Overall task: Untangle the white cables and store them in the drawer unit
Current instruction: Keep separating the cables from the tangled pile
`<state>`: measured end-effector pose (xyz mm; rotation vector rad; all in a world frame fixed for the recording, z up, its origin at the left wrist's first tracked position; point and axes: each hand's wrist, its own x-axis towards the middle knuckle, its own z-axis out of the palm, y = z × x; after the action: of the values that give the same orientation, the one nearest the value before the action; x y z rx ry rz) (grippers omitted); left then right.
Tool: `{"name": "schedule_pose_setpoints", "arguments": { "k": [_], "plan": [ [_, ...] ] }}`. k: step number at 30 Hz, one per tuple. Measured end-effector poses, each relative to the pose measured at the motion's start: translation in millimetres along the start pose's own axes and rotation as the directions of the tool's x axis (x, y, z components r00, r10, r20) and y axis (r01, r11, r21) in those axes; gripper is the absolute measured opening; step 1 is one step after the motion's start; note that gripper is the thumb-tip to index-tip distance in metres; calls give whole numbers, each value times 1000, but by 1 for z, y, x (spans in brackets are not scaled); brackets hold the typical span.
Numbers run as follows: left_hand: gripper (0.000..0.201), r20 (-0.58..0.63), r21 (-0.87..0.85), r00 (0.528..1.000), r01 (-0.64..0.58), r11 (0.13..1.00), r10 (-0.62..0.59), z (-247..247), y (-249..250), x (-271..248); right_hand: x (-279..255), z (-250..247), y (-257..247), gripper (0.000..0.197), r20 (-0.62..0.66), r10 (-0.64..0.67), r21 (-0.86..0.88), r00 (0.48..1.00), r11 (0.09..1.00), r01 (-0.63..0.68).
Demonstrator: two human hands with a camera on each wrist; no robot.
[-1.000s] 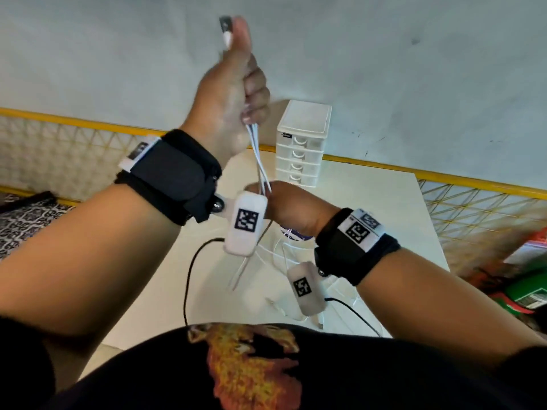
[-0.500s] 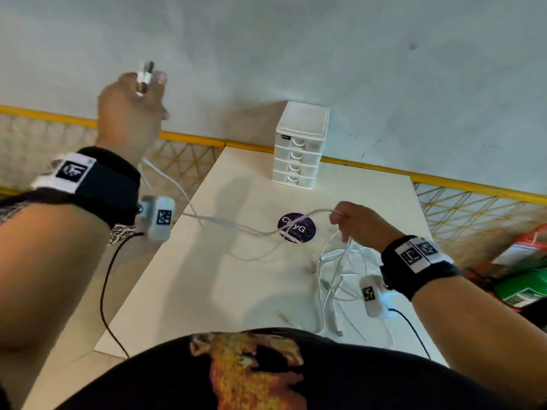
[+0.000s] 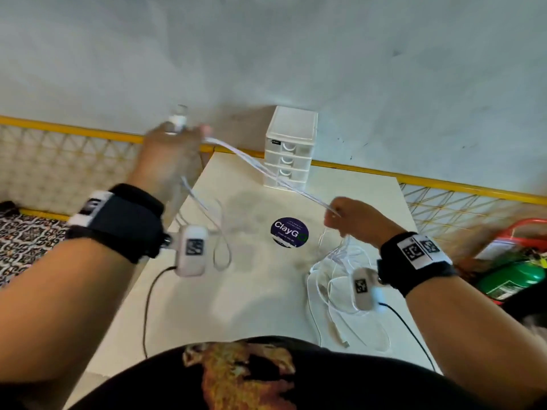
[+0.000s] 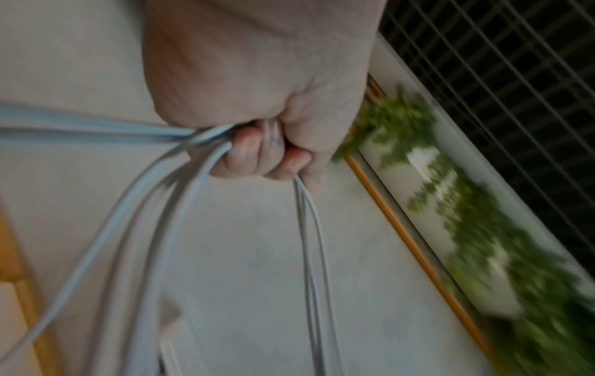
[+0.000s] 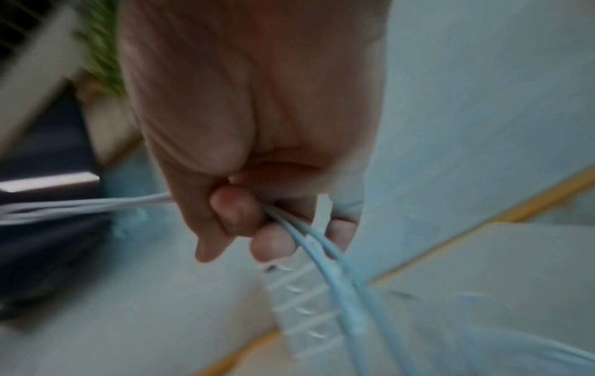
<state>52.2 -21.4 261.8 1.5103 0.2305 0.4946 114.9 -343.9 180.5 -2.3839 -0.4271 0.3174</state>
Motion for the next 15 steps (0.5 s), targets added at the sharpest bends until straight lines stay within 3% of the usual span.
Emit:
{"name": "schedule_pose_setpoints", "arguments": {
  "k": [3,5,7,9,11,12,15],
  "plan": [
    [31,-360,98,933,44,994,-6,-57,-1,28,-13,-3,57,17,-64,165,-38,984,985,-168],
    [38,-439,304,899,133,943,15,-78,-14,36,-17,-1,76,17,-85,218,-2,972,976,-219],
    [36,-366,476,930,155,866,35,-78,-32,34,-15,2,68,16,-114,233,54,966,972,-228],
    [41,-252,667,965,122,735,69,-68,-46,24,-10,5,44,17,-140,216,128,966,972,-199],
    [39,-150,780,982,49,624,111,-46,-44,9,-9,8,8,20,-130,130,86,983,989,-119],
    [32,-100,772,988,3,636,116,-33,-42,2,-9,11,-11,21,-94,70,47,993,997,-66],
    [20,111,558,991,-127,820,78,17,-32,-29,-13,24,-69,21,68,-85,-8,994,996,85]
  ]
}}
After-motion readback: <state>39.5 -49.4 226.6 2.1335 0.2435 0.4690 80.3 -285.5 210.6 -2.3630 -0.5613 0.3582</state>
